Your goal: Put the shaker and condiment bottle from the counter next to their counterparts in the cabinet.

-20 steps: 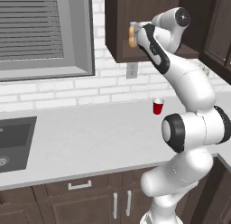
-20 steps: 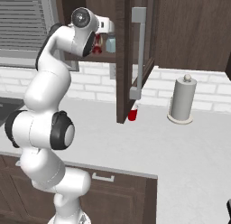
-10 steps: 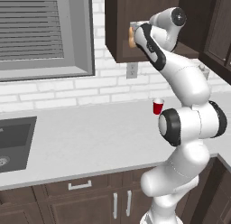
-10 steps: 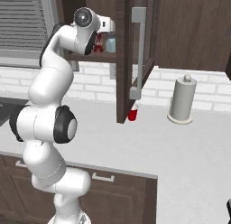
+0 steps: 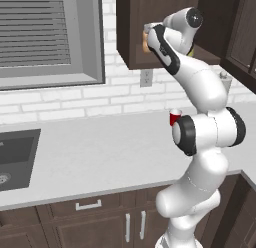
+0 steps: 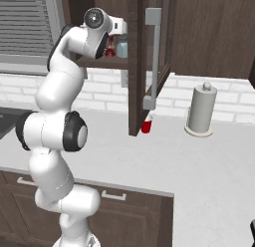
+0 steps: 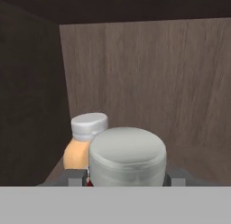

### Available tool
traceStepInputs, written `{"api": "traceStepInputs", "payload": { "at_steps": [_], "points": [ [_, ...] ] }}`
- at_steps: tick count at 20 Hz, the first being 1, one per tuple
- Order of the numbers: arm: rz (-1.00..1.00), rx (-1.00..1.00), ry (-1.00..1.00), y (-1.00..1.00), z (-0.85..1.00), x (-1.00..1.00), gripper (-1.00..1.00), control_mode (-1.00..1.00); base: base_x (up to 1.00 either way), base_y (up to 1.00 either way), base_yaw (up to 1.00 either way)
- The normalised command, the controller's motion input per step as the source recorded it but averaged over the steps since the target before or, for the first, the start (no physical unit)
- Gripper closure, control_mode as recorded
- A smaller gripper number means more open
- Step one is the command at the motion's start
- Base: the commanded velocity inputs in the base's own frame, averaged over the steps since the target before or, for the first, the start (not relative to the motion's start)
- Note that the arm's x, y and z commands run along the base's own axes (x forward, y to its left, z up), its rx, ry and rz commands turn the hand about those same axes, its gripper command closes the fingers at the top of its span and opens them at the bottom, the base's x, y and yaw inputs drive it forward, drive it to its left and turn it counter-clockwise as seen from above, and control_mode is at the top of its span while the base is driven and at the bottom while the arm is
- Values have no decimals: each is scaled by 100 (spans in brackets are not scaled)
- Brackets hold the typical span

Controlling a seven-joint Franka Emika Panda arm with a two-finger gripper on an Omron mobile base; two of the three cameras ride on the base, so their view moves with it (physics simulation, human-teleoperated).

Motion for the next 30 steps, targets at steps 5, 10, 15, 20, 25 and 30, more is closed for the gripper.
{"api": "traceStepInputs", "payload": {
  "at_steps": [5, 10, 15, 20, 25, 30],
  "points": [
    [0, 0, 0, 0, 0, 19, -100, -100, 0, 0, 0],
    [0, 0, 0, 0, 0, 8, -100, -100, 0, 0, 0],
    [0, 0, 0, 0, 0, 0, -100, -100, 0, 0, 0],
    [0, 0, 6, 0, 0, 0, -100, -100, 0, 0, 0],
    [0, -1, 10, 0, -2, -4, -100, -100, 0, 0, 0],
    [0, -2, 7, 0, -1, -12, -100, -100, 0, 0, 0]
  ]
}}
